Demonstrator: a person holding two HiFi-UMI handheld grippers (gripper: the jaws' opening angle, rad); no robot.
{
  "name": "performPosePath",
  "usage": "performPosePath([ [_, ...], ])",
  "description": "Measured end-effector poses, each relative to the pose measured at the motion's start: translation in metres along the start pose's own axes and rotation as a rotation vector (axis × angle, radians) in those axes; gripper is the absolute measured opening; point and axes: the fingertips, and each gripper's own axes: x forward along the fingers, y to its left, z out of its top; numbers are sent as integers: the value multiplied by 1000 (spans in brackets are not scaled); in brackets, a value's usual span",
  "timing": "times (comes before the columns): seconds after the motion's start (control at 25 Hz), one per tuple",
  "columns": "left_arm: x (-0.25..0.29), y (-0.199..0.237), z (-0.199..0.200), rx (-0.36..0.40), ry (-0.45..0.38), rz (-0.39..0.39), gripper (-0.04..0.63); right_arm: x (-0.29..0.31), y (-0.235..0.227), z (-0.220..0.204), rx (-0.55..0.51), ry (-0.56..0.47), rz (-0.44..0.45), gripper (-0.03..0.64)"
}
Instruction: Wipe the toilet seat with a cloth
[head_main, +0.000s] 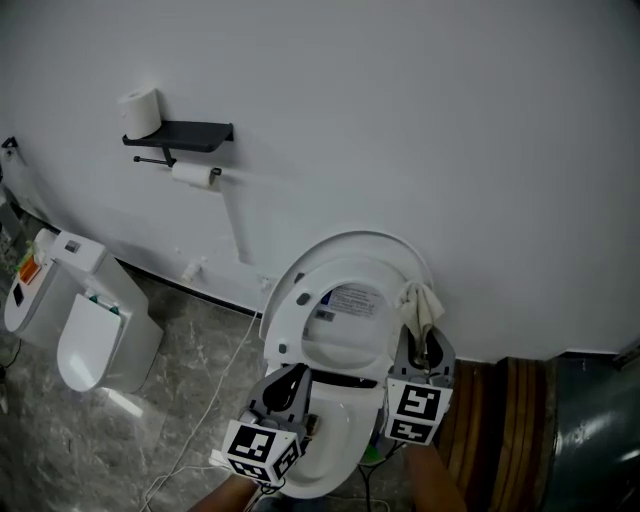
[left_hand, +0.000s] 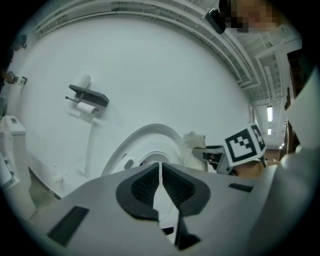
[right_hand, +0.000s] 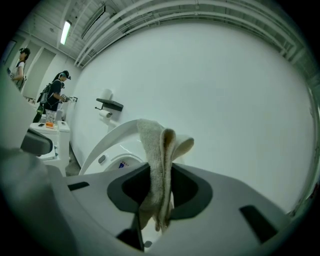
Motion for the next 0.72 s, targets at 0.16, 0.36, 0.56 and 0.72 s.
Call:
performPosePath([
  [0.16, 18, 13, 0, 29, 36, 64, 12, -31, 0, -17, 6, 45, 33, 97],
  [0.36, 56, 36, 3, 28, 103, 80, 14, -74, -13, -40, 85, 121, 27, 97],
  [0.56, 92, 51, 10, 108, 109, 91, 17, -98, -30, -53, 77, 153, 15, 97],
  [0.72, 118, 50, 13, 137, 105, 71, 116, -104, -46, -55, 109, 166, -23, 97],
])
